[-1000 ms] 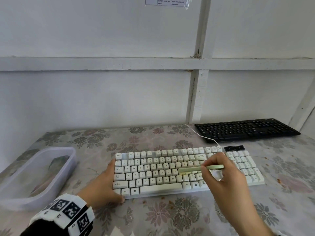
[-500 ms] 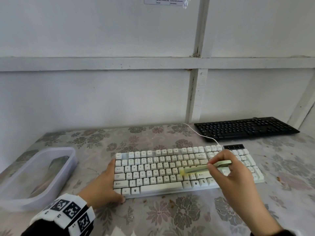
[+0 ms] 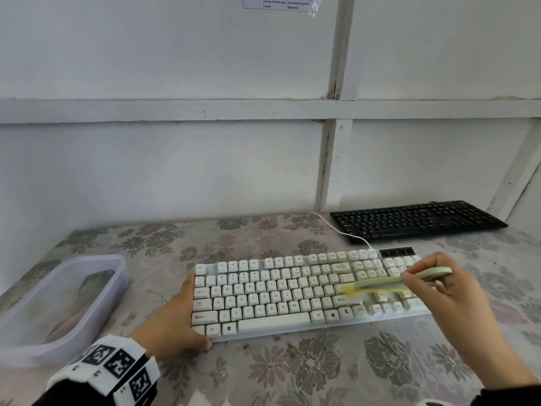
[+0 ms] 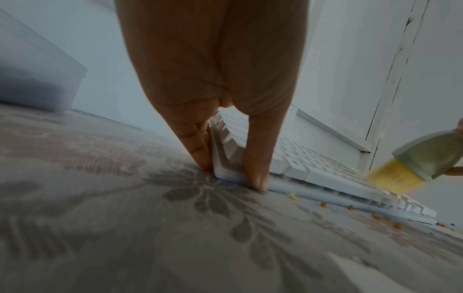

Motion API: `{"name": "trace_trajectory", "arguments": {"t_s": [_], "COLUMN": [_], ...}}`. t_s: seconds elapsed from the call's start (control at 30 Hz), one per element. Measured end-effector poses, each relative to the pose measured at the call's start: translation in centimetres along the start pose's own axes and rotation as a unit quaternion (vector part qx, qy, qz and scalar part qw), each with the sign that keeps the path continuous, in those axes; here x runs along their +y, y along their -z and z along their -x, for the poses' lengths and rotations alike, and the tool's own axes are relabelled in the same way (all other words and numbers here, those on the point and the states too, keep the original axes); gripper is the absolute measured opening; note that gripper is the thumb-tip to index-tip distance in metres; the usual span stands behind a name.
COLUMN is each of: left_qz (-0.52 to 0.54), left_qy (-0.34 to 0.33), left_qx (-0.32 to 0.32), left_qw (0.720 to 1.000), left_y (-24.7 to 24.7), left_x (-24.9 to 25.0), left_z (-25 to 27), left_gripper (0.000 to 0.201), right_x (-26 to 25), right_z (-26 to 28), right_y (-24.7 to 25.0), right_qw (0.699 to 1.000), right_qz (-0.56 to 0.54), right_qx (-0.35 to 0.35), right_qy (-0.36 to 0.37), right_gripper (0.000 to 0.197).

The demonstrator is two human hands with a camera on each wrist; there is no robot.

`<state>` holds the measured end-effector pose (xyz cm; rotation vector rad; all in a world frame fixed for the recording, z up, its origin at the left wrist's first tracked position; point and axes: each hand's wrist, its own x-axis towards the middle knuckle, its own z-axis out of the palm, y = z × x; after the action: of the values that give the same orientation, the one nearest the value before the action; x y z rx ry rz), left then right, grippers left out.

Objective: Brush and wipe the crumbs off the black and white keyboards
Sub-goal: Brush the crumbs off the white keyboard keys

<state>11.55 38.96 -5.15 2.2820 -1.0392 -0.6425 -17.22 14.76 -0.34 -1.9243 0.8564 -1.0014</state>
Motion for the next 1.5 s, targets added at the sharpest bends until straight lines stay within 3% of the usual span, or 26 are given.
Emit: {"name": "trace_trajectory", "arguments": {"t_s": [0.17,0.37,0.57,0.73,0.9,1.07,1.17,1.27,1.37,1.5], "left_qz": [0.001,0.005,0.016,0.014,0.014,0.015,0.012,0.009,0.007,0.011], "left_qy": [0.004,0.005,0.004,0.005,0.003,0.003,0.003,0.001,0.002,-0.004], "left_qx": [-0.002,-0.002,-0.004,-0.005,-0.011,-0.011,-0.009,-0.009,-0.010,-0.004], "left_qw": [1.000,1.000,1.000,1.000,1.000,1.000,1.000,1.000,1.000,1.000], "left_y": [0.0,0.0,0.0,0.1,0.1,0.1,0.1,0.1,0.1,0.2], "left_x": [-0.1,-0.1,-0.5,-0.6,-0.6,-0.7,-0.7,-0.5,-0.4,-0.2], "left_z": [0.0,0.0,-0.1,-0.1,-0.2,-0.2,-0.2,-0.2,-0.1,0.0], "left_gripper": [0.122,0.121,0.119,0.121,0.120,0.121,0.122,0.122,0.120,0.117], "right_x": [0.7,1.3,1.1,1.6,2.8,3.4,3.1,0.6,-3.1,-6.8], "right_z": [-0.9,-0.4,-1.0,-1.2,-2.0,-2.3,-2.3,-1.2,1.0,5.3], "right_y": [1.8,1.9,2.9,3.0,4.2,4.5,4.3,3.5,0.5,-6.3], "right_qw": [0.993,0.999,0.991,0.998,0.990,0.994,0.982,0.973,0.989,0.991], "right_qz": [0.088,0.021,0.095,0.029,0.075,0.014,0.080,0.123,0.064,-0.001], "right_qx": [0.078,0.016,0.089,0.047,0.118,0.108,0.166,0.193,0.123,-0.091], "right_qy": [0.010,0.019,0.015,0.012,-0.007,-0.021,-0.050,-0.017,0.045,0.096], "right_gripper": [0.015,0.016,0.016,0.013,0.020,0.017,0.011,0.004,0.013,0.016]}}
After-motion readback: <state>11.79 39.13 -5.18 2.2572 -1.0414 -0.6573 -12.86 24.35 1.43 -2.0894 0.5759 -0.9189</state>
